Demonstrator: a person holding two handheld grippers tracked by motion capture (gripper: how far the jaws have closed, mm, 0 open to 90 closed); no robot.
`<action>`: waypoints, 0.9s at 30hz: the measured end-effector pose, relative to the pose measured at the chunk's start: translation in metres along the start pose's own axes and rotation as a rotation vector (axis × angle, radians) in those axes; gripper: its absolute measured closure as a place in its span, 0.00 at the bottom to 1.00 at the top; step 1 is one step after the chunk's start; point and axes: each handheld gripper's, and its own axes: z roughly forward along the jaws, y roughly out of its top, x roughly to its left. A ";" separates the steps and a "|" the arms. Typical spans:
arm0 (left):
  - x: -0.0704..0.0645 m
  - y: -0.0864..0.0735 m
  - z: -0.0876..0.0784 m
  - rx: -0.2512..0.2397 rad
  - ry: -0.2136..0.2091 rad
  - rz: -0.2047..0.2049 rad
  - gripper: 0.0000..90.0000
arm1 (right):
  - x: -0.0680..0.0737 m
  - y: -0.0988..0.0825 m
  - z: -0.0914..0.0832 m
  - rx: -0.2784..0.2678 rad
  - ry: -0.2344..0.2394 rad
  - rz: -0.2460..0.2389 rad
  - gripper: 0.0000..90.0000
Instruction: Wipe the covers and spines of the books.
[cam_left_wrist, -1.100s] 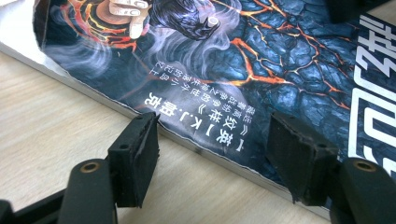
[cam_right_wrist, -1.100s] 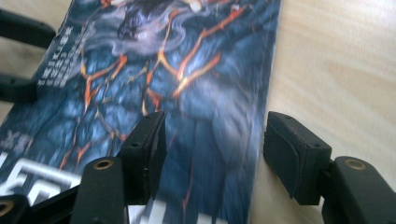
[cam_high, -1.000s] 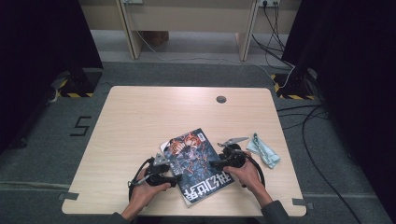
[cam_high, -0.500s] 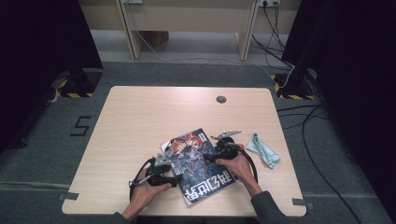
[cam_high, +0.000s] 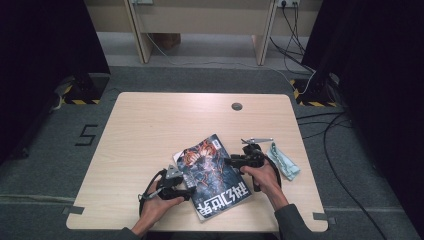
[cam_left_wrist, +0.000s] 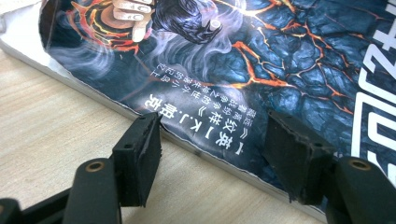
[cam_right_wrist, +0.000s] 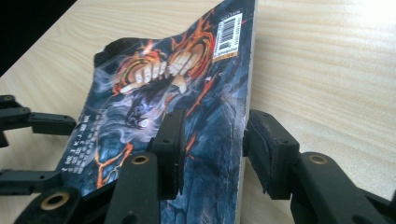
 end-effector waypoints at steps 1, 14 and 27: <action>0.000 0.000 0.000 -0.001 -0.002 -0.001 0.40 | 0.000 0.000 -0.001 -0.003 0.001 -0.004 0.66; -0.001 -0.001 -0.001 -0.001 0.008 -0.008 0.40 | 0.017 0.007 -0.013 0.009 0.020 -0.076 0.73; -0.003 -0.002 -0.001 -0.013 0.008 -0.006 0.40 | 0.021 0.006 -0.014 0.021 -0.004 -0.107 0.74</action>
